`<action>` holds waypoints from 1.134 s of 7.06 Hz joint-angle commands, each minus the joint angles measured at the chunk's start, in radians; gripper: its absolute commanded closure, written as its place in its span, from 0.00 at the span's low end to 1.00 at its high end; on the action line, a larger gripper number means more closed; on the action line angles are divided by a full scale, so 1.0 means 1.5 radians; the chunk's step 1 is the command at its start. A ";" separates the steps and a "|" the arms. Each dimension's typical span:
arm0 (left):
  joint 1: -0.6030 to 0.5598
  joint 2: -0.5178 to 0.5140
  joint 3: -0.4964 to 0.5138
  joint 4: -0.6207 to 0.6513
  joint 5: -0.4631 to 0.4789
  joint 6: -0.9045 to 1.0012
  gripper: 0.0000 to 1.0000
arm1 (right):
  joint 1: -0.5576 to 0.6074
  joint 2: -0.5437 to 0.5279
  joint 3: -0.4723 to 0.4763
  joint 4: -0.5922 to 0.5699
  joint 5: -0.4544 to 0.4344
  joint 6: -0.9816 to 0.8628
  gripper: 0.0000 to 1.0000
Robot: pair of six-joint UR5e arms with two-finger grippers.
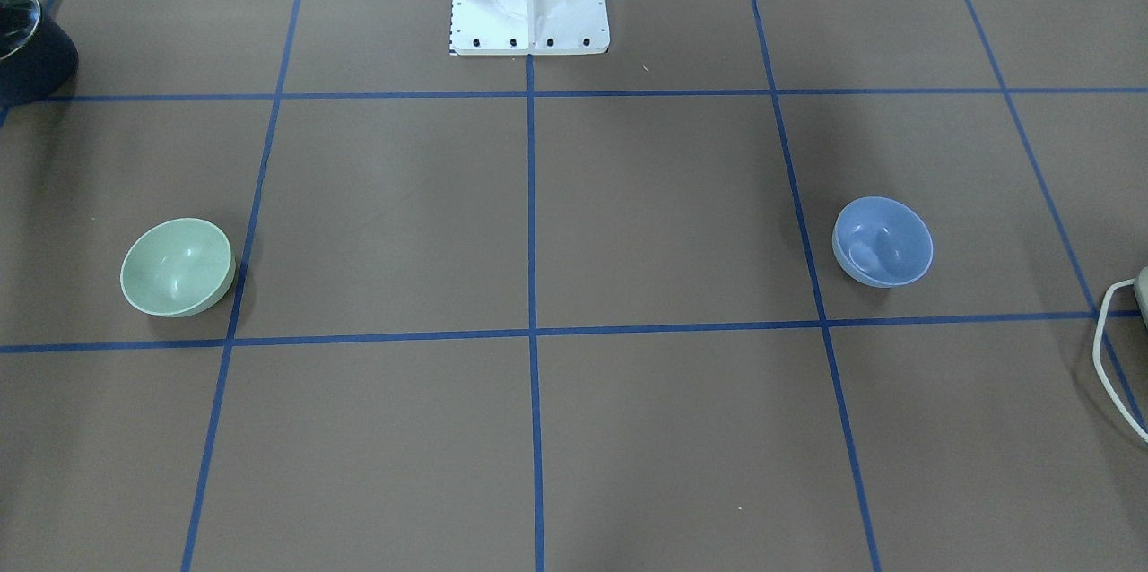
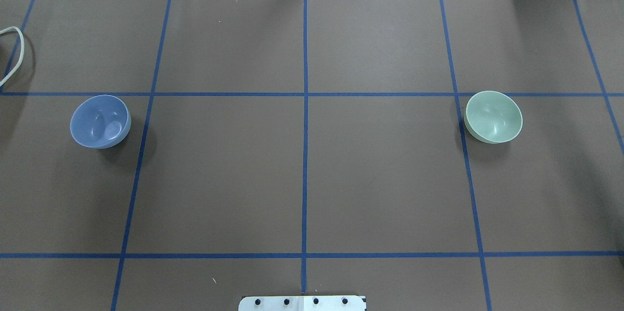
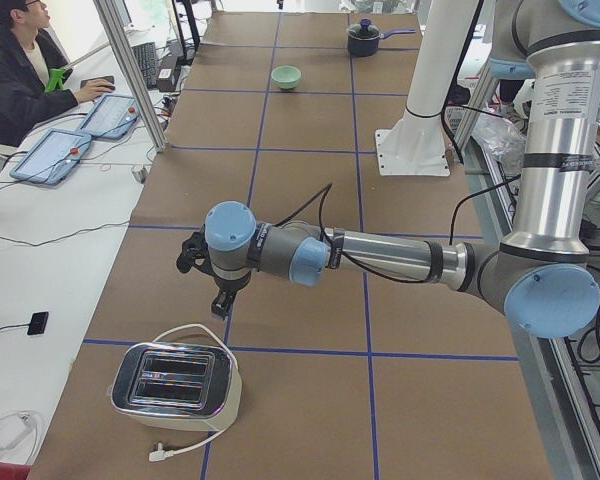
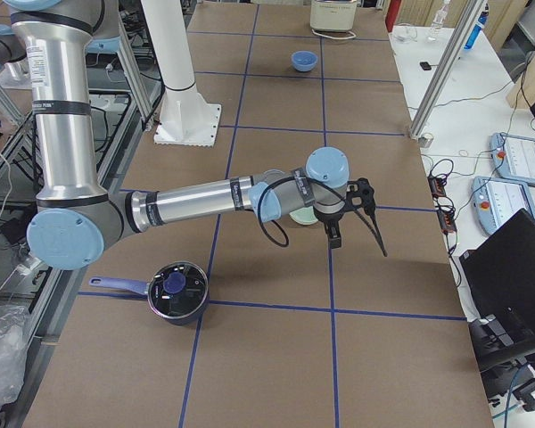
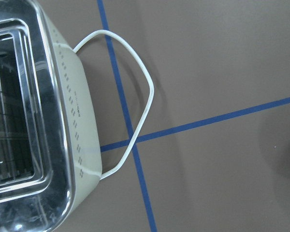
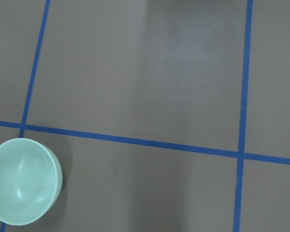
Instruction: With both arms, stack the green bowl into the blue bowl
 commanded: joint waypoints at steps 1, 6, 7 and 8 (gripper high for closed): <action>0.111 -0.007 -0.025 -0.059 0.004 -0.167 0.01 | -0.049 0.038 -0.002 -0.004 -0.020 0.009 0.00; 0.338 -0.026 0.010 -0.153 0.160 -0.389 0.03 | -0.108 0.034 -0.005 0.002 -0.119 0.014 0.00; 0.344 -0.049 0.038 -0.153 0.160 -0.389 0.14 | -0.108 0.033 -0.005 0.002 -0.119 0.013 0.00; 0.345 -0.063 0.060 -0.155 0.160 -0.388 0.43 | -0.108 0.034 -0.005 0.002 -0.119 0.013 0.00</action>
